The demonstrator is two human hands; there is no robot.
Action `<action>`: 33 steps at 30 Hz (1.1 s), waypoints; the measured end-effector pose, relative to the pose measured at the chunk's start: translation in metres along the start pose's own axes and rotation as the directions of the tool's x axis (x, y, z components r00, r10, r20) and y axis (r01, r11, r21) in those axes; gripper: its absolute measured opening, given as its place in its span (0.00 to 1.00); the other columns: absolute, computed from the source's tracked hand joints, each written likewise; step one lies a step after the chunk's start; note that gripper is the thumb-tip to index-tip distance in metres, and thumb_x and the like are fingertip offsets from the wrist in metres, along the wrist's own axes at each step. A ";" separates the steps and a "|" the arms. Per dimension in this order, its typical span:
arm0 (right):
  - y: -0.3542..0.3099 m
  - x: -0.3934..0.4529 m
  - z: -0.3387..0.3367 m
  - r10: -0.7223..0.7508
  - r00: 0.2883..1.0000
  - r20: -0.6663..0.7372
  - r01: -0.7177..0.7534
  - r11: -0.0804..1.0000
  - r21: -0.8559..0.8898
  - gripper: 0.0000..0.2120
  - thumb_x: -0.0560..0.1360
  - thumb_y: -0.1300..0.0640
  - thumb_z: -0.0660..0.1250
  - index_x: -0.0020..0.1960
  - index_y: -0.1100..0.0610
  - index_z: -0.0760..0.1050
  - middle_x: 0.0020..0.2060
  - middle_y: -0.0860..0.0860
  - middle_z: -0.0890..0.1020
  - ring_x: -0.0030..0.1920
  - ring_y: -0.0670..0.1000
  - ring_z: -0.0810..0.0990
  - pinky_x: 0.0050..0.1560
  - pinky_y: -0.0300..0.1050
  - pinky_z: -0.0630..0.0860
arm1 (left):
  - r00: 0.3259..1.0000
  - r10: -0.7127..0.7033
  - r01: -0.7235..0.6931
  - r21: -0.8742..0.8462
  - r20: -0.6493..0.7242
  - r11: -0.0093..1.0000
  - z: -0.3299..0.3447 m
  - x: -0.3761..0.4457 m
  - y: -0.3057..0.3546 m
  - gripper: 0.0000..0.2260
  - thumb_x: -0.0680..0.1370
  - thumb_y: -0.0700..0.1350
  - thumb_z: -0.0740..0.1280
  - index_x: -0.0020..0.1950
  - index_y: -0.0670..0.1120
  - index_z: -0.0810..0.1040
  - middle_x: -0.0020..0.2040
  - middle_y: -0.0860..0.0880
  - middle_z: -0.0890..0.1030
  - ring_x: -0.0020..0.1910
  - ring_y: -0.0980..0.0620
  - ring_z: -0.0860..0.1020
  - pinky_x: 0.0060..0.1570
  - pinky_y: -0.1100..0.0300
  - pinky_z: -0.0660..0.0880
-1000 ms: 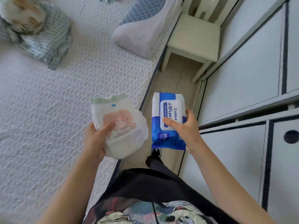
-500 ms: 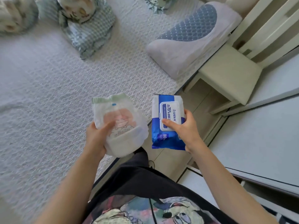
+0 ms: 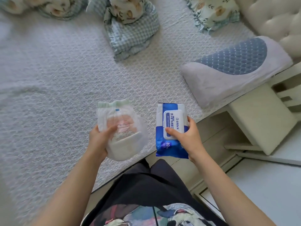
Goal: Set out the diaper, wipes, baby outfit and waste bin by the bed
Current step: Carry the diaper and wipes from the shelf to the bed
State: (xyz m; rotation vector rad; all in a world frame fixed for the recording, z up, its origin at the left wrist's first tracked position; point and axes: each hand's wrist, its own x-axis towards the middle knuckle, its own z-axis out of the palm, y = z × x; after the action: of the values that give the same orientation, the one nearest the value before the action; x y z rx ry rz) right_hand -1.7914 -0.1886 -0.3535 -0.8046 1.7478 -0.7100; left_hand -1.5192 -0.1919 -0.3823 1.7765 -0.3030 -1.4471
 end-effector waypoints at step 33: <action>-0.025 0.430 0.228 -0.053 0.936 0.347 0.204 0.886 -0.415 0.47 0.54 0.45 0.77 0.69 0.49 0.60 0.59 0.48 0.75 0.59 0.50 0.76 0.61 0.54 0.74 | 0.983 -0.123 0.082 -0.270 -0.139 0.959 0.054 0.381 -0.006 0.10 0.78 0.39 0.67 0.59 0.42 0.77 0.49 0.44 0.84 0.40 0.50 0.85 0.33 0.59 0.80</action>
State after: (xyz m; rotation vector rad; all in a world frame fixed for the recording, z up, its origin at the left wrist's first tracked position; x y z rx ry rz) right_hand -1.6709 -0.5651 -0.6392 -1.2882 1.5742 -0.2302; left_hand -1.4502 -0.4513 -0.6578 1.6926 0.0624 -1.3422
